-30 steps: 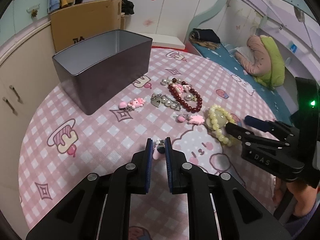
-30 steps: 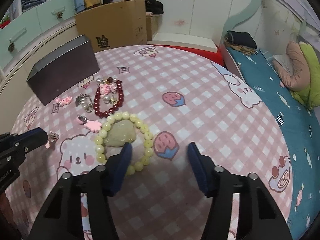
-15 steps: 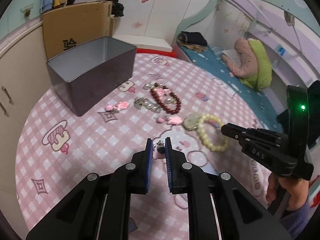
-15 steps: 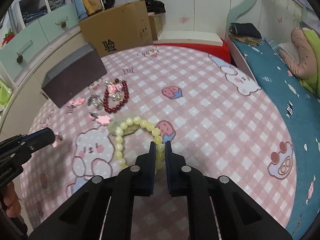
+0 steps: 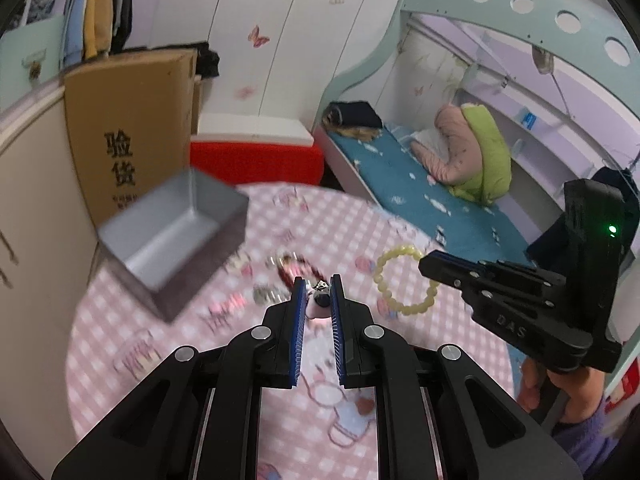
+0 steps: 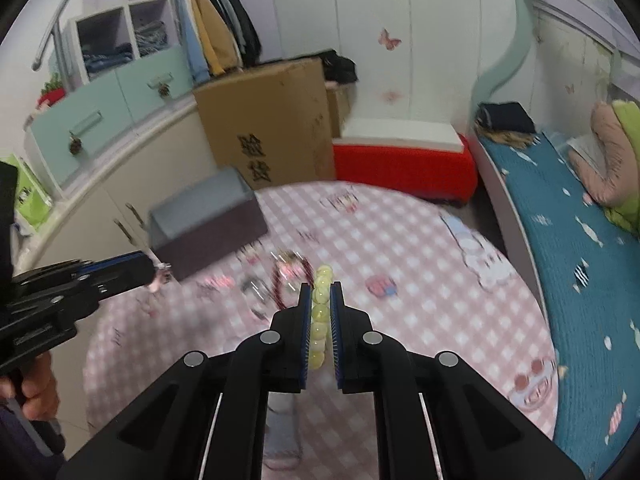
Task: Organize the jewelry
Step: 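Carry the yellow bracelet with the right tool into the grey box and release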
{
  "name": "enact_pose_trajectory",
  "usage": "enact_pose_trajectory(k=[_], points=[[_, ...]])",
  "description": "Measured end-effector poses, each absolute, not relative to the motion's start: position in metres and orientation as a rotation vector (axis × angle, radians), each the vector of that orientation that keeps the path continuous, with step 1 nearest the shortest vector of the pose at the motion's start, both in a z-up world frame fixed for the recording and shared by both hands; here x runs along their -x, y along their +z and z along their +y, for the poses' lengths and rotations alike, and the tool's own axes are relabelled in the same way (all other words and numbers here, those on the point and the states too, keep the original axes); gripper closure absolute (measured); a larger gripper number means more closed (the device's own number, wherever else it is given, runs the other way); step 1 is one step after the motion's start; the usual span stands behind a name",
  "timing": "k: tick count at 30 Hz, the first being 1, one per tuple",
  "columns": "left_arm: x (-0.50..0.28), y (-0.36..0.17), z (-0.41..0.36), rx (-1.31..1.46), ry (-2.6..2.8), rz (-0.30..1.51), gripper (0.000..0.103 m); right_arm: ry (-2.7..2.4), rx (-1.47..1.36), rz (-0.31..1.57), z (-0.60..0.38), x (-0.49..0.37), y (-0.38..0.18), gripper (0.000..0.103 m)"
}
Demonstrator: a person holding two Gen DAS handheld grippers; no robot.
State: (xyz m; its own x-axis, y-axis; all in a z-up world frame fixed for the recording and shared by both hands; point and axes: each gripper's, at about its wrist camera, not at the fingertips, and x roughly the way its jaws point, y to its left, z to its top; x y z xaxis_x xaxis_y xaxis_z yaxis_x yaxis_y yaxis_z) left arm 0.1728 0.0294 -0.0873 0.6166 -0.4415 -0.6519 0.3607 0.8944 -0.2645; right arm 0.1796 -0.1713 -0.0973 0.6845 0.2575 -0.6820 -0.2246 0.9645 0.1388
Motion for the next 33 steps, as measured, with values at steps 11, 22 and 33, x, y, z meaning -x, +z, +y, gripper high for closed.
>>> enact_pose_trajectory(k=[11, 22, 33], points=[[-0.258, -0.071, 0.087, 0.124, -0.344, 0.803, 0.090, 0.388, -0.044, 0.703, -0.114, -0.241, -0.048, 0.094], [-0.306, -0.126, 0.114, 0.165, -0.275, 0.961, 0.089, 0.455, -0.023, 0.786, -0.034, -0.296, -0.068, 0.094], [-0.300, -0.128, 0.123, 0.136, -0.214, 0.947, 0.077, 0.431, -0.019, 0.888, -0.014, -0.320, -0.105, 0.094]])
